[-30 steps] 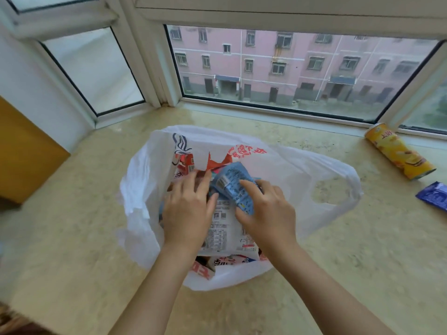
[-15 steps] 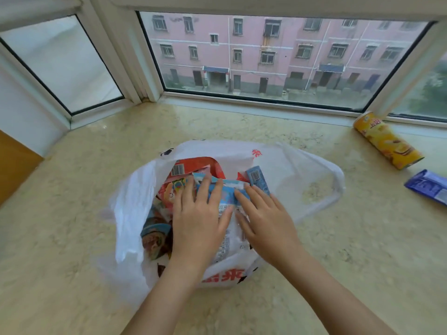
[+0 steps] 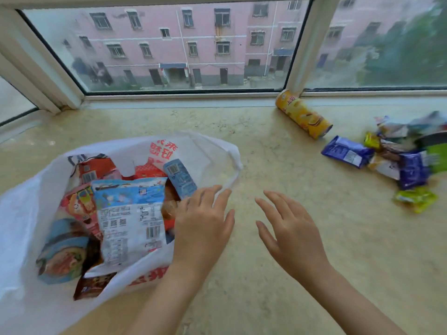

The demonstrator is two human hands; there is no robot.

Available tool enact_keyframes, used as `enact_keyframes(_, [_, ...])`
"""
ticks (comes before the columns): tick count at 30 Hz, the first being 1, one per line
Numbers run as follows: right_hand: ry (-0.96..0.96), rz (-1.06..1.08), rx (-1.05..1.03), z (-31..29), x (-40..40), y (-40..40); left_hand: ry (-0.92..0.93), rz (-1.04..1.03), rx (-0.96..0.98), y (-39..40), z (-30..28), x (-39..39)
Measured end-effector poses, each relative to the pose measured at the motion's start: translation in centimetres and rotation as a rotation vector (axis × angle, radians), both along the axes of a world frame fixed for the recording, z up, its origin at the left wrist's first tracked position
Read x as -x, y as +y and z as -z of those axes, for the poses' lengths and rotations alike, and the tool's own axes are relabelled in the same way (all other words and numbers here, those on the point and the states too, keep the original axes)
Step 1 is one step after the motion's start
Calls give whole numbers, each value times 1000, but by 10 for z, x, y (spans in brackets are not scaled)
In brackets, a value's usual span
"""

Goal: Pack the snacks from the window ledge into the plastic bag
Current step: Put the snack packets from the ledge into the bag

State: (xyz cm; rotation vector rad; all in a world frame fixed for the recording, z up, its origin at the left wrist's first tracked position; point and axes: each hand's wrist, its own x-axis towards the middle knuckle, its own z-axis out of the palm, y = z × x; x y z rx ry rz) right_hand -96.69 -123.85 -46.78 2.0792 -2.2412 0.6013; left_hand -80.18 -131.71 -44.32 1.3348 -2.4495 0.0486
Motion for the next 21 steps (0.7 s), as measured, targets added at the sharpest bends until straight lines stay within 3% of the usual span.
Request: enact_keyframes(21, [13, 329, -39, 61, 212, 92, -127, 335, -72, 34, 52, 244])
